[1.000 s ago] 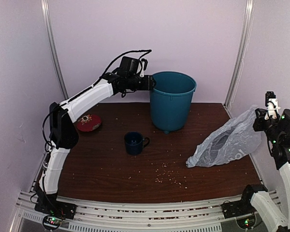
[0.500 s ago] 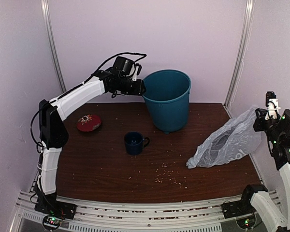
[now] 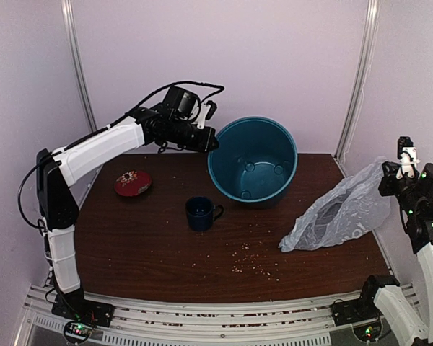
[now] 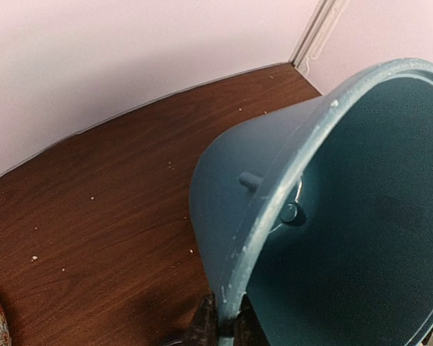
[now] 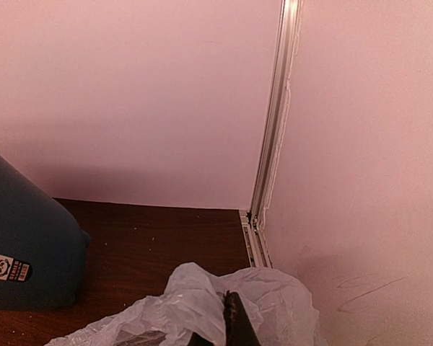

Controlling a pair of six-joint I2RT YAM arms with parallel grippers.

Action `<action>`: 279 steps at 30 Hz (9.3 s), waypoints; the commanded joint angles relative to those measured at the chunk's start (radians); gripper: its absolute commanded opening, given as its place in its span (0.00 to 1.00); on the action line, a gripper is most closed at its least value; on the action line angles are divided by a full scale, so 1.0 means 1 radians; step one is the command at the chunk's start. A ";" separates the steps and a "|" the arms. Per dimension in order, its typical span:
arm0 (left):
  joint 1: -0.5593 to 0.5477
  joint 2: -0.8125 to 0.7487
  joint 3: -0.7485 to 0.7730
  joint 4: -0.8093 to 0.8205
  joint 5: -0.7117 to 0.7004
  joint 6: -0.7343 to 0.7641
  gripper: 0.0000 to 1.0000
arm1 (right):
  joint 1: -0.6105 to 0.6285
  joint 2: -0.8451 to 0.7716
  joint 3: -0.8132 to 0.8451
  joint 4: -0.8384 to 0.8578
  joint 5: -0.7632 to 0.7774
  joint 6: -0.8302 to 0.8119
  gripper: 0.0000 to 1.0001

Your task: Put the trash bags into the trash bin

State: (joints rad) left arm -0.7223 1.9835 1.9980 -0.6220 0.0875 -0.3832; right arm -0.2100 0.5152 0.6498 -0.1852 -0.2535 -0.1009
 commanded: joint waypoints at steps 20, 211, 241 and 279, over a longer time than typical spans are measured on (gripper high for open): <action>-0.062 -0.339 -0.080 -0.202 0.215 -0.031 0.00 | -0.010 -0.004 0.005 0.018 0.088 0.005 0.00; -0.700 -0.457 0.013 0.327 -0.848 0.461 0.00 | 0.629 0.683 0.984 -0.217 -0.388 0.065 0.00; -0.701 -0.635 -0.030 -0.056 -0.705 0.180 0.00 | 0.827 0.821 1.227 -0.227 -0.540 0.169 0.00; -0.694 -0.340 0.153 0.100 -0.571 0.337 0.00 | 0.727 0.609 0.936 -0.263 -0.337 0.092 0.00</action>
State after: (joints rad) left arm -1.4212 1.5650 2.1044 -0.5835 -0.5701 -0.0727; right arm 0.5430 1.1664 1.5990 -0.4744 -0.6254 -0.0051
